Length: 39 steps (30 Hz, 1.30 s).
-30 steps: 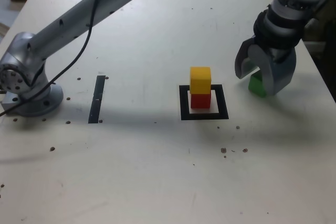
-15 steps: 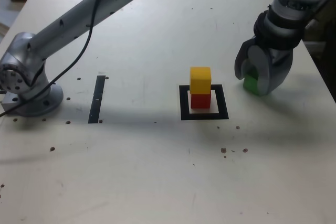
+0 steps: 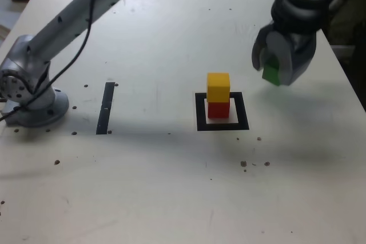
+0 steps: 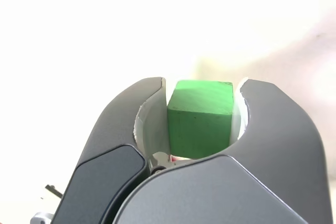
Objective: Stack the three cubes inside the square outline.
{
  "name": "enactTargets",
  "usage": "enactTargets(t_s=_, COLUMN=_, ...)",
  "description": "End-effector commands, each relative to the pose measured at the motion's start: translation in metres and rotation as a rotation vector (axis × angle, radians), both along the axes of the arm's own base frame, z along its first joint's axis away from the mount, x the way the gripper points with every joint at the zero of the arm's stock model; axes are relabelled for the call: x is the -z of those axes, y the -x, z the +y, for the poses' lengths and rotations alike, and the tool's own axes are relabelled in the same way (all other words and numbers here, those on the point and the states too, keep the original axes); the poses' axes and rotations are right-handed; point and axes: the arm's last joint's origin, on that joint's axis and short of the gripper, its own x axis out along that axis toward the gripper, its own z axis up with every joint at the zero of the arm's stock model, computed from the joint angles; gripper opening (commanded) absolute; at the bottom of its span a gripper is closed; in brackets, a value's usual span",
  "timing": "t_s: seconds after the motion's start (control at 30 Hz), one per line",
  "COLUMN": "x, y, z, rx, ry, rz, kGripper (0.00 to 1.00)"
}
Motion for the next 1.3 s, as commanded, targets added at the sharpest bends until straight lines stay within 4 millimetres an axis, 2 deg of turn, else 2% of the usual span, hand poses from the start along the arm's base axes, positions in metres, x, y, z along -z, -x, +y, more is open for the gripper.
enactTargets(t_s=0.0, x=-0.019, y=0.012, z=0.0, rx=-0.017, ry=-0.011, rz=-0.015, kGripper=0.31)
enactTargets(t_s=0.13, x=-0.042, y=0.034, z=0.001, rx=-0.073, ry=-0.028, rz=-0.036, kGripper=0.31)
enactTargets(t_s=0.33, x=-0.062, y=0.064, z=0.001, rx=-0.219, ry=-0.042, rz=-0.063, kGripper=0.31)
enactTargets(t_s=0.7, x=-0.075, y=0.1, z=-0.001, rx=-0.492, ry=-0.032, rz=-0.085, kGripper=0.31)
enactTargets(t_s=0.9, x=-0.074, y=0.107, z=-0.007, rx=-0.594, ry=0.0, rz=-0.078, kGripper=0.31)
enactTargets(t_s=1.27, x=-0.071, y=0.111, z=-0.023, rx=-0.674, ry=0.039, rz=-0.063, kGripper=0.31)
